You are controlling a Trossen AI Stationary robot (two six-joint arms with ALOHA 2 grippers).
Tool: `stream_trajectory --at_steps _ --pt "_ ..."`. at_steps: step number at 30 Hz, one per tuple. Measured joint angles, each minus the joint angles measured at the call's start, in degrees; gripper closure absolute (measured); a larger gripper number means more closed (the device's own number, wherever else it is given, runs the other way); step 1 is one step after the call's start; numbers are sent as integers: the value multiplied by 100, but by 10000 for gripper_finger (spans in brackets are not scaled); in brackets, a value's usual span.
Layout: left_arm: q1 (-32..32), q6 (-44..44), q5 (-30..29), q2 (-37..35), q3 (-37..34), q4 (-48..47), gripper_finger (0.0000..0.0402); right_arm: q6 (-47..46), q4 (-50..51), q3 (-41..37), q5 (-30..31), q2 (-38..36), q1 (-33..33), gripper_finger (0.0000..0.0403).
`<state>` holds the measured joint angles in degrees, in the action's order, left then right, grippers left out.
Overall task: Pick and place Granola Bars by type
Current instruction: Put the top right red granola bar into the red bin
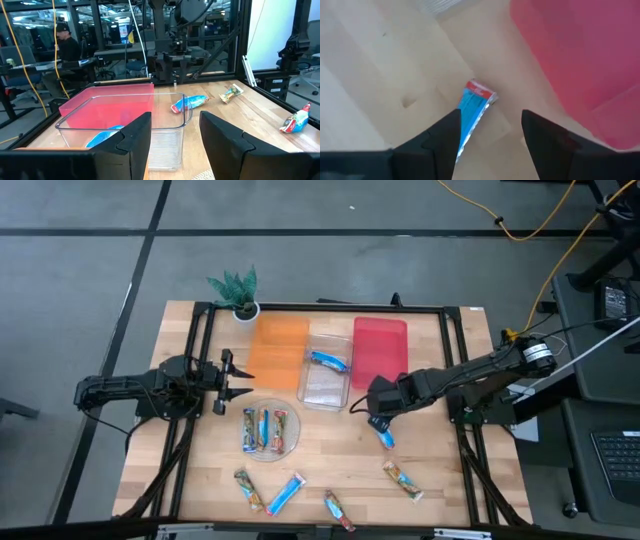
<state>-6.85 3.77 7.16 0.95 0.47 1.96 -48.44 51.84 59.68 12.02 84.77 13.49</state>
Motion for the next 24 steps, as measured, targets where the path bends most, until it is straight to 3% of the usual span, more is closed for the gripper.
stream_trajectory --at_steps 12,24 --pt "0 0 0 0 0 0 239 -835 -11 0 38 70 345 184" --pt "0 0 -2 0 0 0 239 -1153 -60 0 -116 865 547 45"
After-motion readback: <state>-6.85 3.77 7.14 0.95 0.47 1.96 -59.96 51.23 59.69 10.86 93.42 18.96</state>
